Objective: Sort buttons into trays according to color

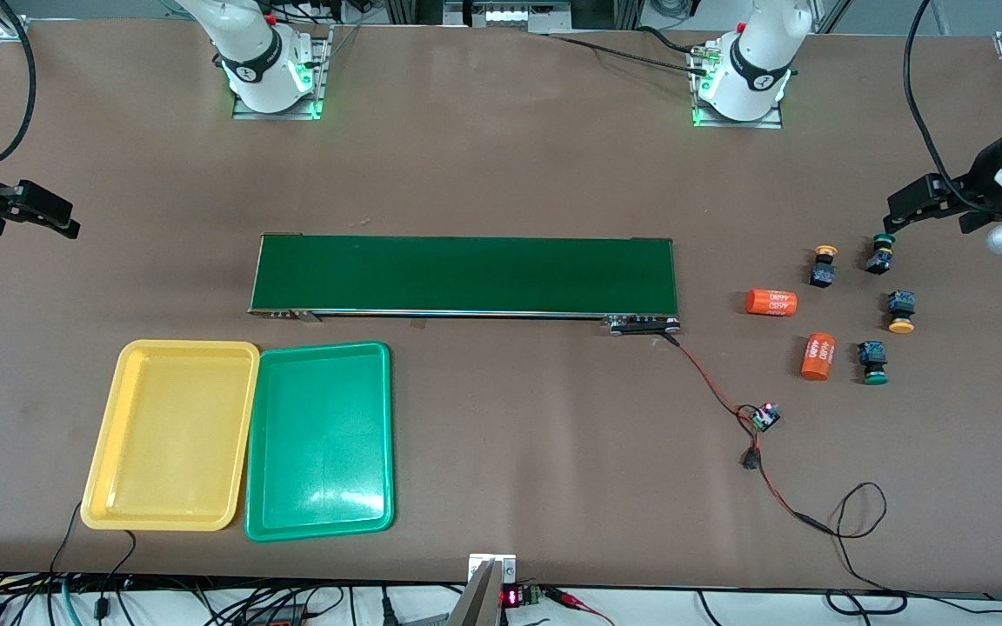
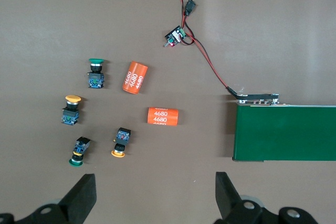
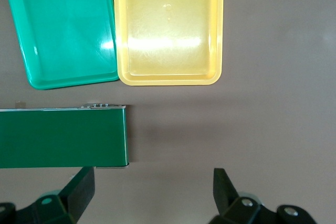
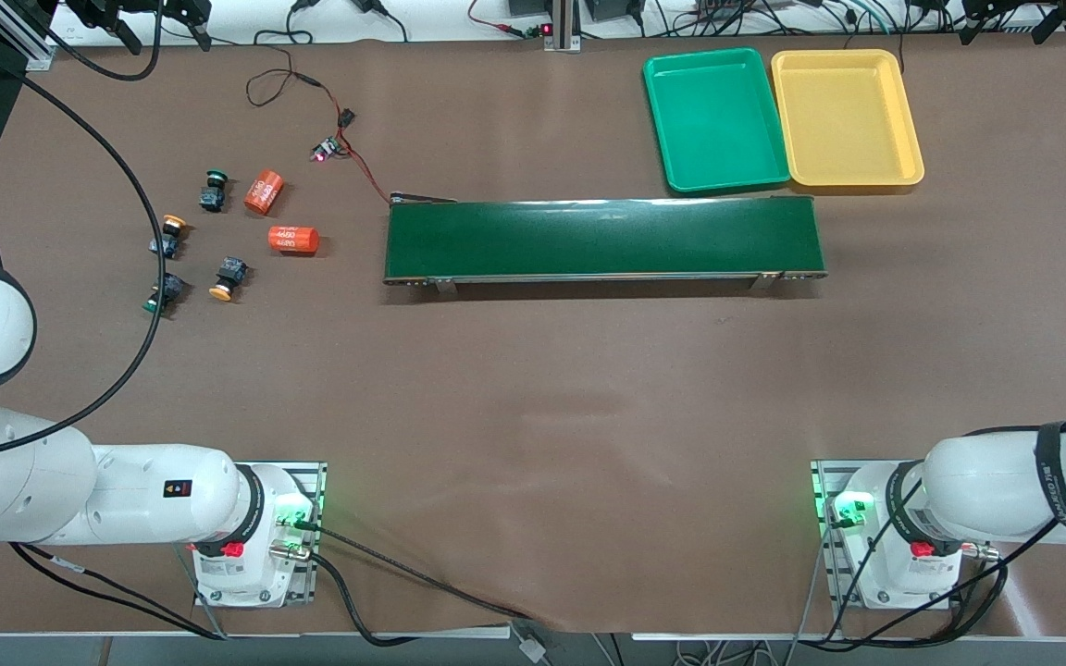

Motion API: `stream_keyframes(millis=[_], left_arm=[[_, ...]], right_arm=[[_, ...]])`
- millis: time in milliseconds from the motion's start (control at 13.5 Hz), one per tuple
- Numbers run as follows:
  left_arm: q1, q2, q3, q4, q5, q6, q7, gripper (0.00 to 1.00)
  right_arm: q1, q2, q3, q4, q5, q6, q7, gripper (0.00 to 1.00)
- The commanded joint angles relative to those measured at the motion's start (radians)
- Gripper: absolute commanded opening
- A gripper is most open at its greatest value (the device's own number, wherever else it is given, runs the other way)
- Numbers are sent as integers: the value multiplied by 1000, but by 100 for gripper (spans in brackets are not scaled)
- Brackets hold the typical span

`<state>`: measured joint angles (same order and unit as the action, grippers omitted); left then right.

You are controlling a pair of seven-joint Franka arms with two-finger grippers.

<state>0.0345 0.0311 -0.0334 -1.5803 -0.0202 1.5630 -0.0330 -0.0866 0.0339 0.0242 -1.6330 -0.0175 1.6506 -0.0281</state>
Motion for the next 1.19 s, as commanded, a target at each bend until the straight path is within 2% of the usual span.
stream_keyframes(millis=[0, 371, 890, 1112], left_arm=[[2, -30, 6, -29, -14, 0, 21, 100], [1, -2, 6, -10, -12, 11, 5, 100], [-18, 179, 0, -7, 3, 6, 12, 100], [-30, 199, -3, -7, 3, 3, 15, 100]], right_arm=[[8, 6, -4, 15, 10, -12, 7, 100], [7, 1, -6, 21, 11, -11, 8, 100], [5, 4, -6, 22, 13, -9, 16, 100], [5, 6, -6, 22, 13, -8, 16, 100]])
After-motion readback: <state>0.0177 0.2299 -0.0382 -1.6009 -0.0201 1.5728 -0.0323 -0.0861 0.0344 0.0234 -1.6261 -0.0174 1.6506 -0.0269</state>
